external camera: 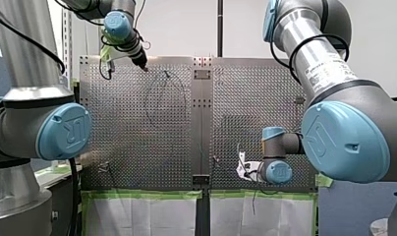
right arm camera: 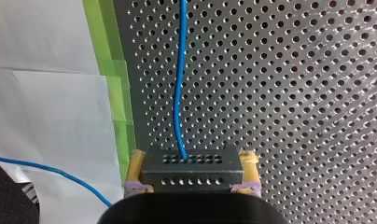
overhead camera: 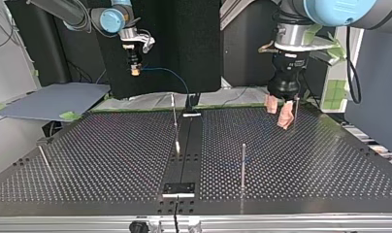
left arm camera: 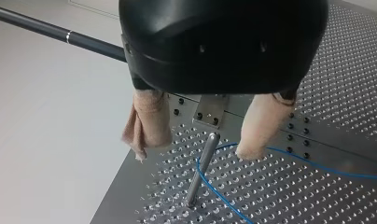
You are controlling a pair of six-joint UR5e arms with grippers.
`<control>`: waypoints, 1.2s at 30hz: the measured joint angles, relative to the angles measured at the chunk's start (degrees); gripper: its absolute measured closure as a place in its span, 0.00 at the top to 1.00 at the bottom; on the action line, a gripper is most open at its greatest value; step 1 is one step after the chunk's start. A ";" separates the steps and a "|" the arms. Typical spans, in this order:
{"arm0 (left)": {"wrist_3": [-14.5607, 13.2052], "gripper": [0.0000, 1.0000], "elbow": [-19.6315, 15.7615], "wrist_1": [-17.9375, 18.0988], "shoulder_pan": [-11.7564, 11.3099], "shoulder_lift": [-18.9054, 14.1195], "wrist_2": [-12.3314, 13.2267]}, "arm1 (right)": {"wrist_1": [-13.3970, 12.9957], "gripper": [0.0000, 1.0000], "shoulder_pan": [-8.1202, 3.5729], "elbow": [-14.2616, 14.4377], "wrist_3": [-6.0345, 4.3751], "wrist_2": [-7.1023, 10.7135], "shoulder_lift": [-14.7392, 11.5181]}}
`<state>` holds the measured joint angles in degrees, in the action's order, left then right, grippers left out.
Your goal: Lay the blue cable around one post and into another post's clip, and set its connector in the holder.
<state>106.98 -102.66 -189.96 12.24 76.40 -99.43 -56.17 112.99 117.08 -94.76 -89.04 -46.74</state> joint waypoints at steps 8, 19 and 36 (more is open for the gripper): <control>-1.39 1.00 -3.08 2.08 0.20 0.00 1.30 | 0.00 0.00 0.00 -0.02 0.05 0.00 0.00; -6.89 1.00 -9.20 8.07 1.88 2.47 7.12 | -0.14 0.00 0.00 0.01 0.01 0.00 0.01; -4.86 1.00 -19.22 18.12 10.16 12.42 5.03 | 0.46 0.00 0.35 0.02 0.01 -0.05 0.01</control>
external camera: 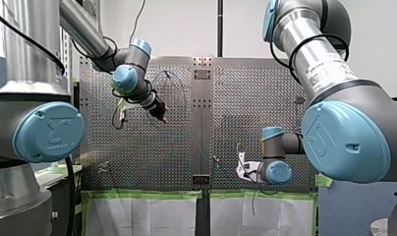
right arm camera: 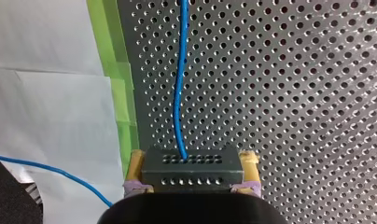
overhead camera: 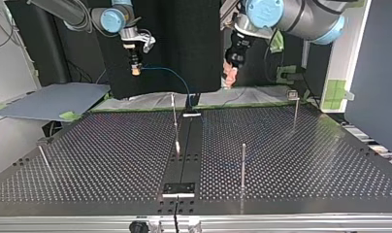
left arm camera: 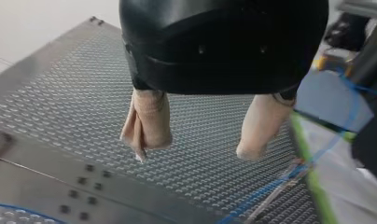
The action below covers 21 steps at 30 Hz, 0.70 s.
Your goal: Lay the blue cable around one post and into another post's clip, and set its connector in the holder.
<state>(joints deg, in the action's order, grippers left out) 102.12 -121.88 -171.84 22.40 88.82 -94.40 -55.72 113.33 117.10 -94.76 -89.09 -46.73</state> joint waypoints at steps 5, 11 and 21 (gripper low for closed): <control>0.22 1.00 -2.75 2.74 2.74 2.74 -2.72 | -0.04 0.00 0.46 0.02 0.52 -0.03 0.00; 1.29 1.00 -6.29 6.27 6.28 6.28 -6.25 | -0.15 0.00 0.96 -0.01 0.87 -0.05 -0.05; 4.02 1.00 -11.05 12.05 12.02 12.03 -11.69 | 1.19 0.00 1.64 0.02 1.78 -0.35 -1.81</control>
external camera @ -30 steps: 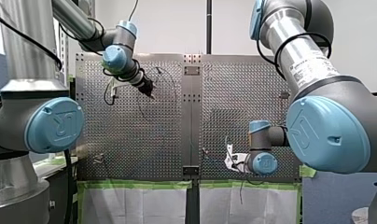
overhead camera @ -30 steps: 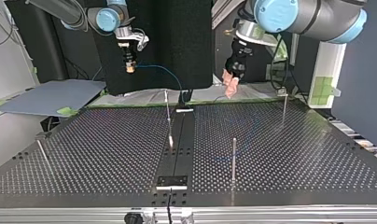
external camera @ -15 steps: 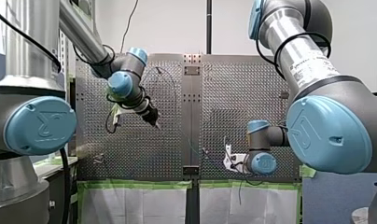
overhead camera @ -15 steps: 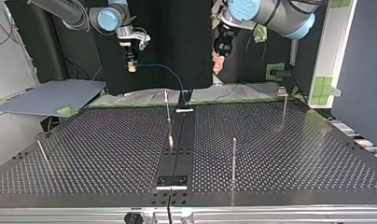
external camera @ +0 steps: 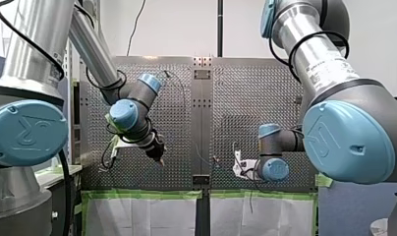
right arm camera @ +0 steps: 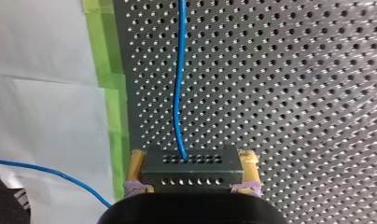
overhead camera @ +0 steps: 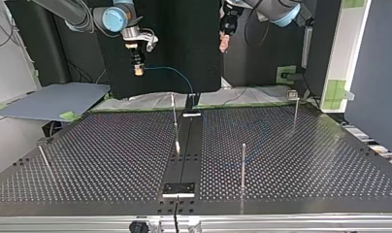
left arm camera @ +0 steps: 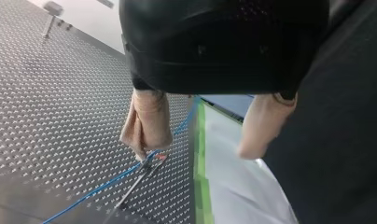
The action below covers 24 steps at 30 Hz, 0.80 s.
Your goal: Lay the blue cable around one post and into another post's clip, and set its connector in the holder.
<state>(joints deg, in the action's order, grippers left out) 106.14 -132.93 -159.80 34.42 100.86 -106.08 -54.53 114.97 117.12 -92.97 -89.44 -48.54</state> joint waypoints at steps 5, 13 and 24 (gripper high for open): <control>0.69 1.00 0.91 2.45 1.23 2.47 -0.55 | 2.97 0.00 0.72 0.03 -0.53 0.01 -3.18; 2.37 1.00 4.24 7.07 0.51 7.08 -0.69 | 5.75 0.00 1.30 0.05 -3.03 0.72 -7.54; 2.08 1.00 7.92 13.18 -4.63 13.20 3.36 | 5.16 0.00 1.09 0.01 -7.01 1.17 -10.02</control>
<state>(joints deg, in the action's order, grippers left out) 108.21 -125.01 -146.62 29.79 114.06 -102.73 -49.37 116.07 117.13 -99.99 -88.27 -58.56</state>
